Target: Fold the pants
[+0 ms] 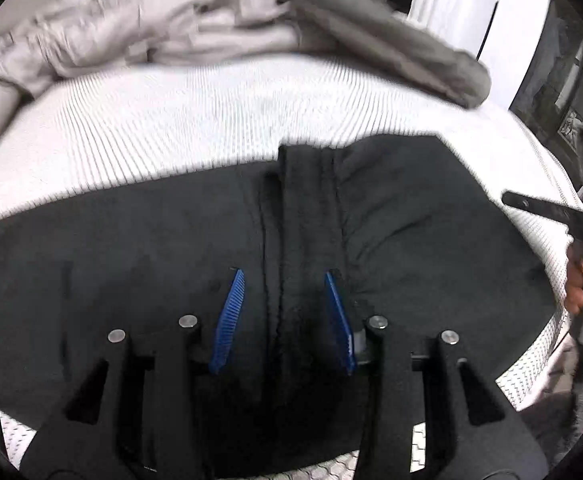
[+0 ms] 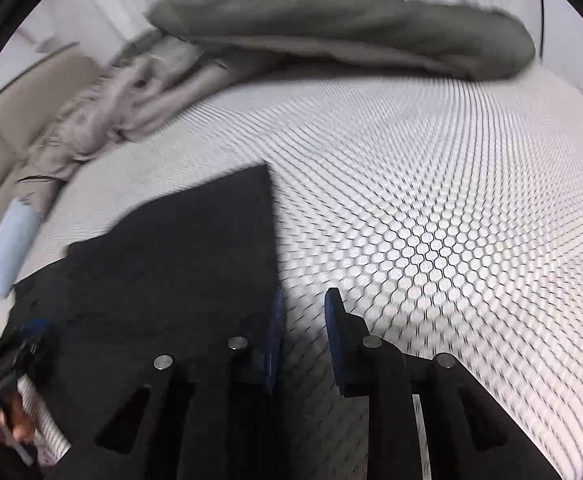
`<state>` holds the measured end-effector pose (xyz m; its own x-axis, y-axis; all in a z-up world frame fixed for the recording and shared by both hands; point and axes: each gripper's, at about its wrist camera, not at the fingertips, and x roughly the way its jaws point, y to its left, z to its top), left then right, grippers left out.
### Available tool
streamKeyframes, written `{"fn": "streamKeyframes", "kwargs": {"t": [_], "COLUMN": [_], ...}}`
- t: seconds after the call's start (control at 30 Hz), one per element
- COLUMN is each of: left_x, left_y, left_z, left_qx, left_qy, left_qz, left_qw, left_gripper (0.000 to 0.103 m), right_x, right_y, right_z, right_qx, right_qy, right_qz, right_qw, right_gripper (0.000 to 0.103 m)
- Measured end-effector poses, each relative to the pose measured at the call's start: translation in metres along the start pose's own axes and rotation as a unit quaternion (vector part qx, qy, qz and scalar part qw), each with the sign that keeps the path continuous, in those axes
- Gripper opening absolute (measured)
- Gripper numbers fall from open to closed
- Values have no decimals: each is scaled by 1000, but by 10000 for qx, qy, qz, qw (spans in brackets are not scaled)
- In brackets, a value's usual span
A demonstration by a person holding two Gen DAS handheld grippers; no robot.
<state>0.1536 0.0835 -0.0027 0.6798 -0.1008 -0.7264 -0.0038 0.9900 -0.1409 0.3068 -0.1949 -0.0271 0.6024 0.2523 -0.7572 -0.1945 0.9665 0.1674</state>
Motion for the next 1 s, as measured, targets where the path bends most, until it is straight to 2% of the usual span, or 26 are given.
{"fn": "streamKeyframes", "kwargs": {"t": [0.03, 0.1, 0.2, 0.27, 0.33, 0.4, 0.43, 0.47, 0.5, 0.6, 0.67, 0.73, 0.8, 0.83, 0.9, 0.93, 1.0], "left_x": [-7, -8, 20, 37, 39, 33, 31, 29, 26, 19, -1, -16, -11, -4, 13, 16, 13], "left_y": [-8, -26, -62, -74, -77, -76, -74, -72, -71, -55, -52, -57, -70, -77, -82, -78, -69], "left_z": [0, -1, -7, -11, -13, -15, -17, -20, -22, -14, -14, -14, -17, -21, -30, -34, -37], "left_qx": [94, 304, 800, 946, 1011, 1062, 1044, 1030, 1034, 900, 770, 830, 1132, 1326, 1663, 1741, 1714], "left_qy": [-137, -154, 265, 463, 503, 502, 508, 499, 470, 370, 191, -8, 145, 307, 635, 681, 648], "left_qz": [-108, -323, -491, -400, -438, -471, -513, -540, -545, -580, -825, -1173, -1296, -1156, -748, -606, -714], "left_qw": [9998, 9989, 9952, 9936, 9926, 9920, 9919, 9920, 9920, 9936, 9934, 9896, 9850, 9839, 9812, 9805, 9805], "left_gripper": [38, 47, 47, 52, 53, 58, 58, 60, 60, 60, 60, 61, 64, 64, 64, 64, 64], "right_x": [-11, -20, 1, 21, 47, 49, 46, 42, 39, 22, 1, -9, -3, 6, 25, 29, 22], "right_y": [13, 47, 95, 115, 126, 133, 128, 120, 110, 94, 90, 103, 124, 136, 146, 142, 116], "right_z": [-5, -14, -24, -31, -38, -41, -43, -44, -43, -40, -43, -43, -44, -47, -64, -67, -67], "right_qx": [-222, -666, -1131, -1409, -1811, -2416, -2581, -2615, -2456, -1955, -1881, -1853, -1926, -2107, -2619, -2769, -2672], "right_qy": [-142, -297, -52, 238, 494, 211, 94, 5, 29, -31, -184, -206, -81, 77, 324, 324, 259], "right_qz": [65, 432, 989, 957, 500, -224, -726, -1046, -1040, -467, -106, 489, 896, 969, 551, 423, 542], "right_qw": [9996, 9964, 9886, 9851, 9809, 9699, 9634, 9595, 9638, 9796, 9819, 9812, 9772, 9727, 9630, 9594, 9618], "right_gripper": [26, 33, 35, 35, 34, 36, 39, 39, 39, 40, 39, 39, 40, 40, 40, 39, 39]}}
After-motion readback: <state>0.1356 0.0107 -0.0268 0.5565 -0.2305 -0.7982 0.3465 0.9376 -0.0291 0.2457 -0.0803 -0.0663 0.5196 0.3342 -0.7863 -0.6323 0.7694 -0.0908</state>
